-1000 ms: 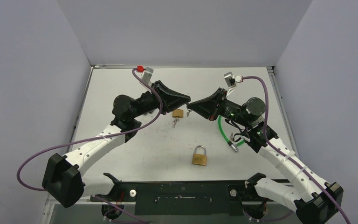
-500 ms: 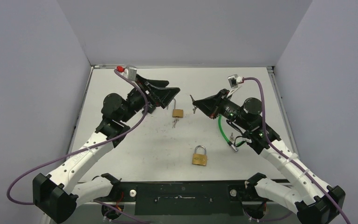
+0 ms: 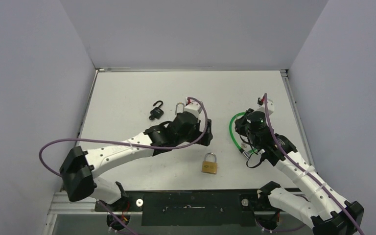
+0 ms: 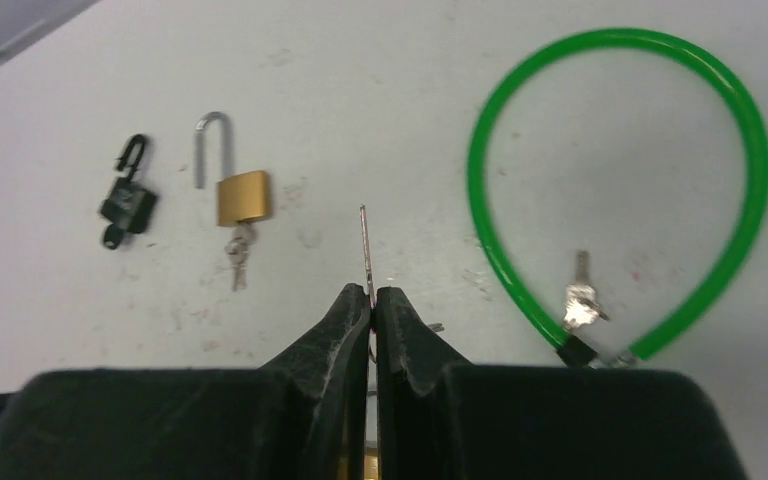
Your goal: Unlock with the key
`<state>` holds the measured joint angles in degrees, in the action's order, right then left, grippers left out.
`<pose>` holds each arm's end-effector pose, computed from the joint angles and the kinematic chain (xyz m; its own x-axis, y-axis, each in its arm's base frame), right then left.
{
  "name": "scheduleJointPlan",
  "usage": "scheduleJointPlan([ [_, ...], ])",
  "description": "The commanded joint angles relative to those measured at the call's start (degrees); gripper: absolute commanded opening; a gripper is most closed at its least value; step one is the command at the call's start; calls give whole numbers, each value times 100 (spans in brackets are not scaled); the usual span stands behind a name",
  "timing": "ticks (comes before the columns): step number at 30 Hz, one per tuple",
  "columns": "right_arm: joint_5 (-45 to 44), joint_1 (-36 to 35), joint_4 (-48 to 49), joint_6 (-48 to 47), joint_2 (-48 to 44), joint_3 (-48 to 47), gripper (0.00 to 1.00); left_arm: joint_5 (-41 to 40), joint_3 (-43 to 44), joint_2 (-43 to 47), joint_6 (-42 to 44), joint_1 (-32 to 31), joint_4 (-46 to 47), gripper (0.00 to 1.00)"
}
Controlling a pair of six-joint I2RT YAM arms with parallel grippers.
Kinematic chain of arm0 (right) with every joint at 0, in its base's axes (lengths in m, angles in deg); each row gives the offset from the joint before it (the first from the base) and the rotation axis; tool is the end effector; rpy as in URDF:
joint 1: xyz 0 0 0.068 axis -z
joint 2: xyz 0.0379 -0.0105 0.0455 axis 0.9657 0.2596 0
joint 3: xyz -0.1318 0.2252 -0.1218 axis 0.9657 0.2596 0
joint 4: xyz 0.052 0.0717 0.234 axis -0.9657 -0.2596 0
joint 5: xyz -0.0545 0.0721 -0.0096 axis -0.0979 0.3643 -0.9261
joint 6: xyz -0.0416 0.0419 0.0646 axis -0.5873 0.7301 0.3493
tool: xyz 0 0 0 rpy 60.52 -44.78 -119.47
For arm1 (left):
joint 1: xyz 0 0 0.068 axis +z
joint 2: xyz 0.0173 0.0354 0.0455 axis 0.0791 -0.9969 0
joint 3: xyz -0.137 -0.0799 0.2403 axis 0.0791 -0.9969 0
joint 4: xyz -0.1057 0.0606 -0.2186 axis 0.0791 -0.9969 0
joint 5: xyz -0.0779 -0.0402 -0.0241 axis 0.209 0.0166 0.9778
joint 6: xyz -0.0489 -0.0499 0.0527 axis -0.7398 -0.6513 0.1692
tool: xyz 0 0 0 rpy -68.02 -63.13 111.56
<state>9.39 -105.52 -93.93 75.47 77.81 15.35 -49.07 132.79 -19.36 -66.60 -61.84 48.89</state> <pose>0.1939 0.0945 0.3034 -0.5325 0.4573 -0.7123 0.0456 0.8558 0.5153 0.1956 -0.2729 0.3079 -0.6245 -0.0419 -0.7799 0.4413 0.8050 -0.3966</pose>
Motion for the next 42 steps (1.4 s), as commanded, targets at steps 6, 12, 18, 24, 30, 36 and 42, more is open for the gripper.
scheduleJointPlan([
  [6,-1290,307,-1435,1115,-469,616,0,-295,550,-1441,-564,-776,-1136,97],
  [12,-1080,387,-1341,1249,-559,907,0,111,435,-1960,-731,-904,-640,97],
  [18,-944,416,-1196,1196,-520,968,0,287,518,-2404,-752,-1184,-420,97],
  [24,-850,428,-1196,1206,-626,1102,0,-106,676,-2888,-1173,-1323,-683,97],
  [30,-764,443,-1249,1241,-727,1154,0,-983,1185,-3356,-1474,-1608,-1493,94],
  [36,-813,455,-1340,1259,-917,1065,0,-1760,1256,-3529,-1337,-1776,-2083,76],
  [42,-838,460,-1467,1274,-1089,993,0,-2108,768,-3059,-1166,-1731,-1967,49],
])
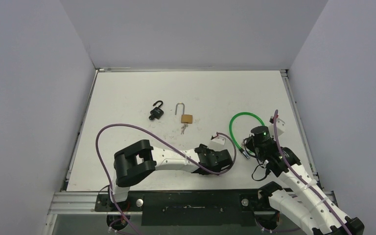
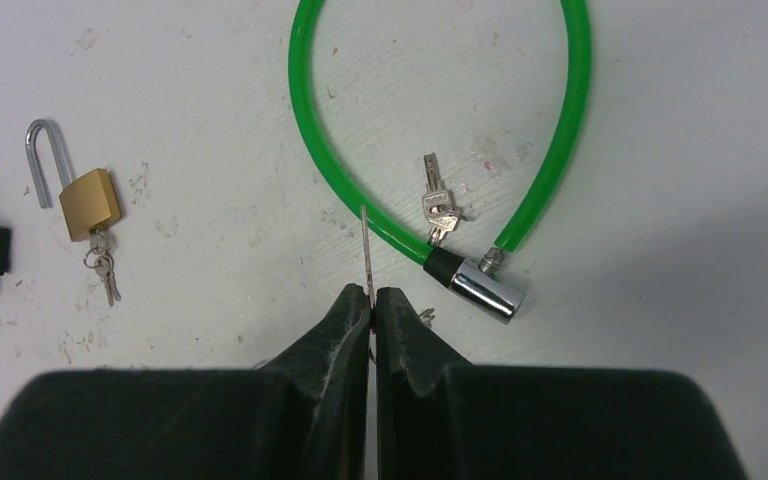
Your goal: Unlock with the key
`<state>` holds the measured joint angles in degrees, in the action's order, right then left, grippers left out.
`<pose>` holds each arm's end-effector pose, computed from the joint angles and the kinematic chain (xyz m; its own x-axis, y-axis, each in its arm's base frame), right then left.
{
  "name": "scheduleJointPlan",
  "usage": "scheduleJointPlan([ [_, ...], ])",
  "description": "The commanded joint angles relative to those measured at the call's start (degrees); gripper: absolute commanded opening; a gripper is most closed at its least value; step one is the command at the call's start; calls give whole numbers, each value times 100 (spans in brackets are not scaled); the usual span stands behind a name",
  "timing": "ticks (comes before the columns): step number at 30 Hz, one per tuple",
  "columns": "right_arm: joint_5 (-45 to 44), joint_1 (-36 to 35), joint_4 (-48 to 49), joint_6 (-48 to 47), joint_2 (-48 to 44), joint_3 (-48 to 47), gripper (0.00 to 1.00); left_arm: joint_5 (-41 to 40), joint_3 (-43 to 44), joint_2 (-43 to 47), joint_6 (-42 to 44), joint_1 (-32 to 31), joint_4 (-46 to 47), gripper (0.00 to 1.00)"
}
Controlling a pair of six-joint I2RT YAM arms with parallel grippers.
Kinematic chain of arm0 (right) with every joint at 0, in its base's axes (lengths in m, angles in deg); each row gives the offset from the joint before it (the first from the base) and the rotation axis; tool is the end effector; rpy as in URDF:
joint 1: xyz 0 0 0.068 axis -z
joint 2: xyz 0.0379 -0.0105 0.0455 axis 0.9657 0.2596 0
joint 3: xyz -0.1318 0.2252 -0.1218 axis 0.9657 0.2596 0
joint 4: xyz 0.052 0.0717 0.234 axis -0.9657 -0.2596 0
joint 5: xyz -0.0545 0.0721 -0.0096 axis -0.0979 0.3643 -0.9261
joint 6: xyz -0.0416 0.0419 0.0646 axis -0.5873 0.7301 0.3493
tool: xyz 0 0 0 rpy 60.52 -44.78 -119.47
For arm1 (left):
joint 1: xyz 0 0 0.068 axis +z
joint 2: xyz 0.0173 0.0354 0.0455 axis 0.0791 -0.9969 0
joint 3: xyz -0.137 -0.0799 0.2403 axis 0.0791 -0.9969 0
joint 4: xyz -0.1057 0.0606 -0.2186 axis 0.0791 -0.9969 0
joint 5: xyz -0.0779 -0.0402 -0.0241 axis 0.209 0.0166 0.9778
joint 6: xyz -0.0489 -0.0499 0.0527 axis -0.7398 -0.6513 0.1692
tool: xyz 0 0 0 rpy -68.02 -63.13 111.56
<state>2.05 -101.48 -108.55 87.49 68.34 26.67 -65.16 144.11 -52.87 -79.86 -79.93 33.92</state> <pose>0.1500 0.0450 0.2325 -0.5350 0.5923 -0.6025 0.4074 0.8056 0.4302 0.1376 -0.3793 0.1461 -0.7456 0.3040 -0.5930 0.3690 0.9293 0.0124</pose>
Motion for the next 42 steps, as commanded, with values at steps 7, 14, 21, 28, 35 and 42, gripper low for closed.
scheduleJointPlan([
  [7,461,51,448,-345,-121,-144,0,-131,-980,905,-193,839,-444,47],
  [14,915,51,967,-669,165,-151,0,123,-1835,1672,-544,1765,-351,50],
  [21,1222,50,1401,-873,478,-141,0,524,-2137,1707,-692,2081,-191,71],
  [28,1353,51,1639,-885,620,-70,0,753,-2122,1512,-968,2090,-361,75],
  [35,1469,51,1828,-908,678,29,0,935,-2118,1165,-1139,2253,-531,53],
  [42,2402,51,2449,-1404,753,54,0,1157,-1718,1694,-937,2576,-125,39],
])
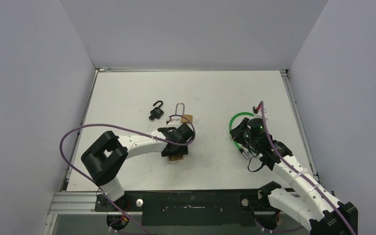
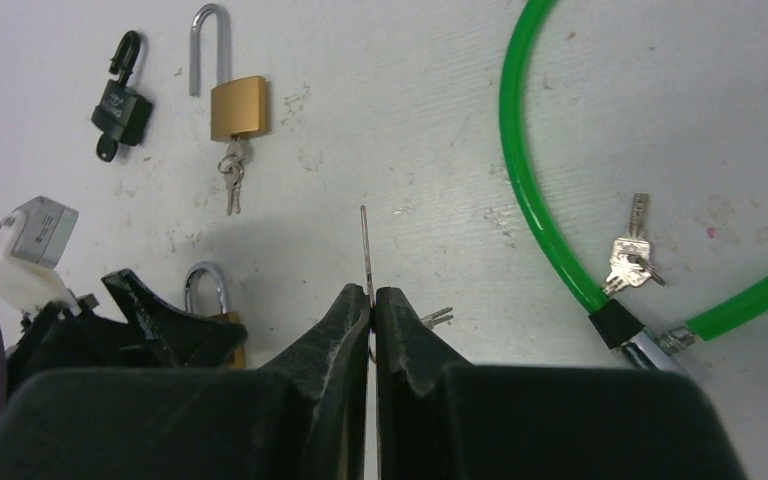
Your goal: Unlock with the key
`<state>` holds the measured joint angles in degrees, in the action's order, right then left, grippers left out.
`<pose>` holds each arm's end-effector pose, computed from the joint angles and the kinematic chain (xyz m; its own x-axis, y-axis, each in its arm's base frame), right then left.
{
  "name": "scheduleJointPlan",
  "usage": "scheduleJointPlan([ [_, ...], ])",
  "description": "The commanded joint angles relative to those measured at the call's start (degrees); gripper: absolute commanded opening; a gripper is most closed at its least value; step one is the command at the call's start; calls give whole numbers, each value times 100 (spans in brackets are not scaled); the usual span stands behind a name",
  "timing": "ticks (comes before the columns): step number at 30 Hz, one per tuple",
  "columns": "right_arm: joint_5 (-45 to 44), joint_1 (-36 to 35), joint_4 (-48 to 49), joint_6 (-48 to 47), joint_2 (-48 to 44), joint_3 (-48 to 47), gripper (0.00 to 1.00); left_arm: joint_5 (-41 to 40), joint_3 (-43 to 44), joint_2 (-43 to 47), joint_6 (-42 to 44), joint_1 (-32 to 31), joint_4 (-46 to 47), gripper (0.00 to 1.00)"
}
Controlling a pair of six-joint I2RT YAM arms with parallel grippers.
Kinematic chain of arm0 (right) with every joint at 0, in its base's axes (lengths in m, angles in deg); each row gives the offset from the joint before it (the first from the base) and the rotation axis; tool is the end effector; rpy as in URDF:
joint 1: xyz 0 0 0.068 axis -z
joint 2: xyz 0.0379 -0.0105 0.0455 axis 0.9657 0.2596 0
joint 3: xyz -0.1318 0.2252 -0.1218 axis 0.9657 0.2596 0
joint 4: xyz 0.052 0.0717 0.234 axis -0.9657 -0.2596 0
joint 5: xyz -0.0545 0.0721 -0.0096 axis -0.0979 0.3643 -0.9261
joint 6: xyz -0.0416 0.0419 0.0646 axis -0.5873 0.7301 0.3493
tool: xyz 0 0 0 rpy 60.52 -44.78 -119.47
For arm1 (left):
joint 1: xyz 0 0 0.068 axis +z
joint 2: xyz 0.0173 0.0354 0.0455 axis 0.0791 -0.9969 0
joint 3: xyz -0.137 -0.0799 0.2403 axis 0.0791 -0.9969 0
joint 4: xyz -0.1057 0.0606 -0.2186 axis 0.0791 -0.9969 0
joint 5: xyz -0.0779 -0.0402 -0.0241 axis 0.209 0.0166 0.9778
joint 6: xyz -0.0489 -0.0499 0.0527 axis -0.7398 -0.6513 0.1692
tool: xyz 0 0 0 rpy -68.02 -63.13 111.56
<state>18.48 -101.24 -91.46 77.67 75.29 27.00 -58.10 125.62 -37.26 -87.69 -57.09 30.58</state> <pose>0.1828 0.0847 0.2419 -0.6509 0.4676 -0.5980 0.0944 0.8315 0.5475 0.2112 -0.2284 0.1447 -0.8829 -0.1018 -0.4583 -0.0965 0.9947 -0.0350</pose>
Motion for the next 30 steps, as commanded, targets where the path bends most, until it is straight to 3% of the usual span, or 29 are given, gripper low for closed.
scheduleJointPlan([
  [1,1048,27,915,-500,93,1,0,525,216,326,-179,382,264,38],
  [6,2652,-87,1985,-654,458,-183,0,1112,575,941,-335,920,661,37],
  [10,3026,-478,2210,-993,802,-412,0,1607,575,1401,-722,1347,1100,36],
  [16,2720,-1366,2160,-1413,1518,-936,0,2103,344,1946,-1461,1859,1900,32],
  [30,2111,-1803,2097,-1361,2319,-1654,0,2645,-27,2405,-2251,2118,2521,32],
])
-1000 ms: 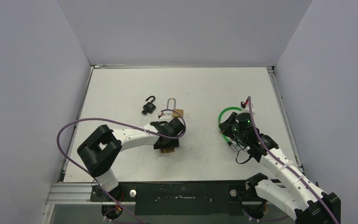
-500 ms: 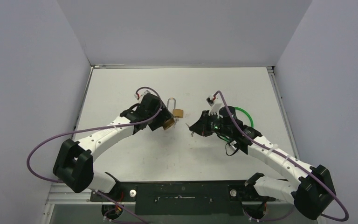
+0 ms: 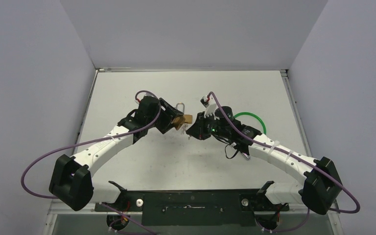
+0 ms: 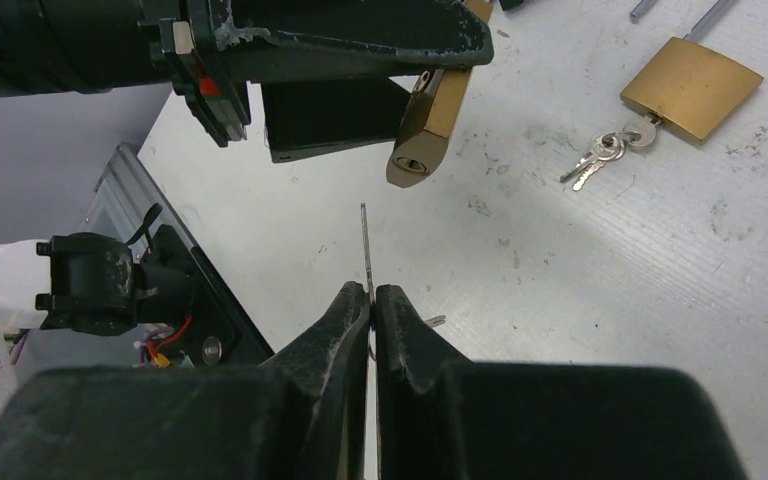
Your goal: Unlock with the key
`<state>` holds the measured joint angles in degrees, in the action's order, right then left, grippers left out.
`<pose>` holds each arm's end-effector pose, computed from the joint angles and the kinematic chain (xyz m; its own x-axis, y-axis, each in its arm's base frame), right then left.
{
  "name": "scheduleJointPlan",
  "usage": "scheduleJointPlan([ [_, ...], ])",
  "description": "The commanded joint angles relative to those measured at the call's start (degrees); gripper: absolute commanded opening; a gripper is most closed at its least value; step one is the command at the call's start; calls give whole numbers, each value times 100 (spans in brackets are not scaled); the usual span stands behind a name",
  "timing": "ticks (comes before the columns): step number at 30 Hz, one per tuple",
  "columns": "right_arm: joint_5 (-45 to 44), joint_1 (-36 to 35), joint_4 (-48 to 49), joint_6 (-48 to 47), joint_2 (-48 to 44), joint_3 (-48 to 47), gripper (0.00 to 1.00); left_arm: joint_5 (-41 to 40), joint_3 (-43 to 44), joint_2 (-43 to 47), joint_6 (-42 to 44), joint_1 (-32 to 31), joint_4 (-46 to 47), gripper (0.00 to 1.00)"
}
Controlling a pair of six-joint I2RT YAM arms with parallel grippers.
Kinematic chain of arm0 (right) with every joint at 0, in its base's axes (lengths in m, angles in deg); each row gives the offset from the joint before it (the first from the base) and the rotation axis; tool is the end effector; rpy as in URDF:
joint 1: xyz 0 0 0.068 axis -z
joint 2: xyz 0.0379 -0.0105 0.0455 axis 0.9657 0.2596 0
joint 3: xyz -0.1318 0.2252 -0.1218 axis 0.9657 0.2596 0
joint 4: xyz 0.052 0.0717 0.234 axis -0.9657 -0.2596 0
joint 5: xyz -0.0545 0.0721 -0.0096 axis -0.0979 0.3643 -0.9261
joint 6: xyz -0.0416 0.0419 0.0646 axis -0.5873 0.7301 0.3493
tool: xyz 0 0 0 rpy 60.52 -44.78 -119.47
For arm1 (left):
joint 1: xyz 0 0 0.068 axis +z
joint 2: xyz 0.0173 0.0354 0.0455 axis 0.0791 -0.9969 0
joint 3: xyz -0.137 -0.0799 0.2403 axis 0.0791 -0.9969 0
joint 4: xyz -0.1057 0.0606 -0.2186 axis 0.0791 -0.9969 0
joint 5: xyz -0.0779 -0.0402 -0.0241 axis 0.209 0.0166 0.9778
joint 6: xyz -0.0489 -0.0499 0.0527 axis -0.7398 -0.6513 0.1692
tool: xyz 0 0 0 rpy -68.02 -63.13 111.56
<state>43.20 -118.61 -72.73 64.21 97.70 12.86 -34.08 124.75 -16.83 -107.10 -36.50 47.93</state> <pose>0.2006 0.2299 0.2863 -0.7263 -0.0151 -0.6873 -0.5842 0.5404 0.6055 0.2648 -0.1687 0.2669 -0.6670 -0.7200 -0.1914 -0.3378 0.5213 -0.7837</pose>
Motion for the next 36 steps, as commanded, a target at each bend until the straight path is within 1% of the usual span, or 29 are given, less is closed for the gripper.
scheduleJointPlan([
  [1,-440,-71,224,28,103,-225,0,223,51,385,-308,59,768,32],
  [6,-577,-65,231,95,223,-242,0,186,35,415,-253,59,696,32],
  [16,-319,-94,333,108,348,-333,0,255,-86,503,-271,59,770,32],
  [18,-256,-111,560,102,328,-311,0,268,-113,521,-258,59,764,32],
  [22,-273,-136,680,141,280,-247,0,259,-135,511,-248,59,763,32],
  [35,-712,-145,404,250,535,-510,0,320,-212,519,-222,59,806,31],
  [36,-721,-150,276,244,571,-549,0,324,-214,513,-224,63,816,31],
])
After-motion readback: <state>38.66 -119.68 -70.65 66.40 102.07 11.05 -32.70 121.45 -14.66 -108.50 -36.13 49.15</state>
